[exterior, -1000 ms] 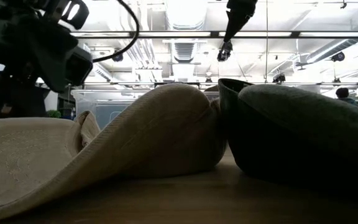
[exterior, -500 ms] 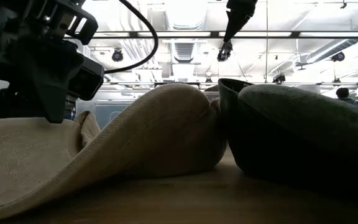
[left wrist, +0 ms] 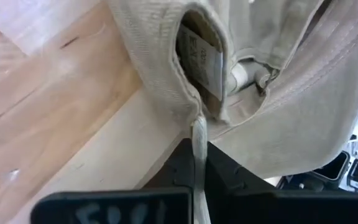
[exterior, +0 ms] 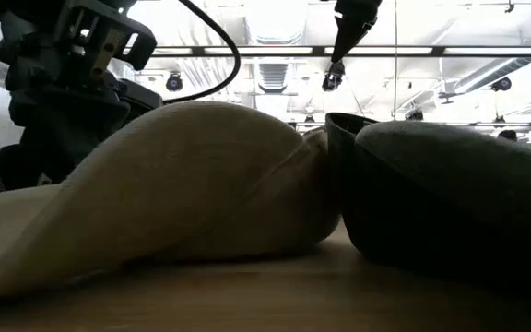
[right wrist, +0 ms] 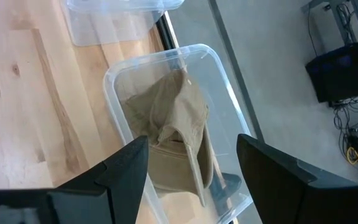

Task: Pick & Place hat
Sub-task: Put the brown cap into the right transparent bin

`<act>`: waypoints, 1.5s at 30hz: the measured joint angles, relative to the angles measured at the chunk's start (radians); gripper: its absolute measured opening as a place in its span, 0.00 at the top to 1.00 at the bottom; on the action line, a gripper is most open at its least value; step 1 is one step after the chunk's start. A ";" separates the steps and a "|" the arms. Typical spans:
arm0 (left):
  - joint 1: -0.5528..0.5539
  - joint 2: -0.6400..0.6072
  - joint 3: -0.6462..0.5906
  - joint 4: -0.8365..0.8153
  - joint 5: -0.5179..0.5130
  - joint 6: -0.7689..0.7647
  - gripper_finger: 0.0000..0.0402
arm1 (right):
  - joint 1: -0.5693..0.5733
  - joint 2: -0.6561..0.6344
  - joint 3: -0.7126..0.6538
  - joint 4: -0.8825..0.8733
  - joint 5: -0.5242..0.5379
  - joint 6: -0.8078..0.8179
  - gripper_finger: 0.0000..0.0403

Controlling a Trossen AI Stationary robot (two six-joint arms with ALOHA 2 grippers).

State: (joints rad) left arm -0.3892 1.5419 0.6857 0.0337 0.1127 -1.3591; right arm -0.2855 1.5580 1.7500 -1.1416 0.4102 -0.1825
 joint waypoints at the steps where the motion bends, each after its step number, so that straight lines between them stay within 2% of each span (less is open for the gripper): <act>1: 0.001 -0.004 0.000 -0.001 -0.002 0.007 0.97 | 0.000 0.001 0.000 -0.004 0.000 0.000 0.40; 10: 0.014 -0.090 0.000 -0.065 -0.050 0.050 0.98 | 0.000 0.002 0.000 -0.006 0.000 0.019 0.40; 15: 0.021 -0.178 -0.001 -0.127 -0.122 0.079 0.98 | 0.000 0.002 0.000 -0.006 0.000 0.026 0.40; 23: 0.024 -0.333 -0.002 -0.217 -0.302 0.148 0.98 | 0.000 0.002 0.000 -0.005 0.004 0.096 0.40; 27: 0.024 -0.401 -0.002 -0.211 -0.454 0.250 0.98 | -0.001 0.002 0.000 0.000 0.007 0.177 0.40; 35: 0.024 -0.498 -0.002 -0.178 -0.759 0.458 0.98 | 0.000 0.001 0.000 -0.009 -0.008 0.209 0.40; 39: 0.025 -0.539 -0.002 -0.071 -0.845 0.595 0.98 | 0.000 0.001 -0.002 -0.039 -0.024 0.230 0.40; 45: 0.028 -0.598 0.000 0.092 -0.921 0.858 0.98 | 0.011 0.001 -0.004 -0.036 -0.155 0.223 0.40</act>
State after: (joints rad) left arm -0.3611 0.9441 0.6862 0.1259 -0.8086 -0.5007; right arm -0.2745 1.5585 1.7462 -1.1778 0.2555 0.0404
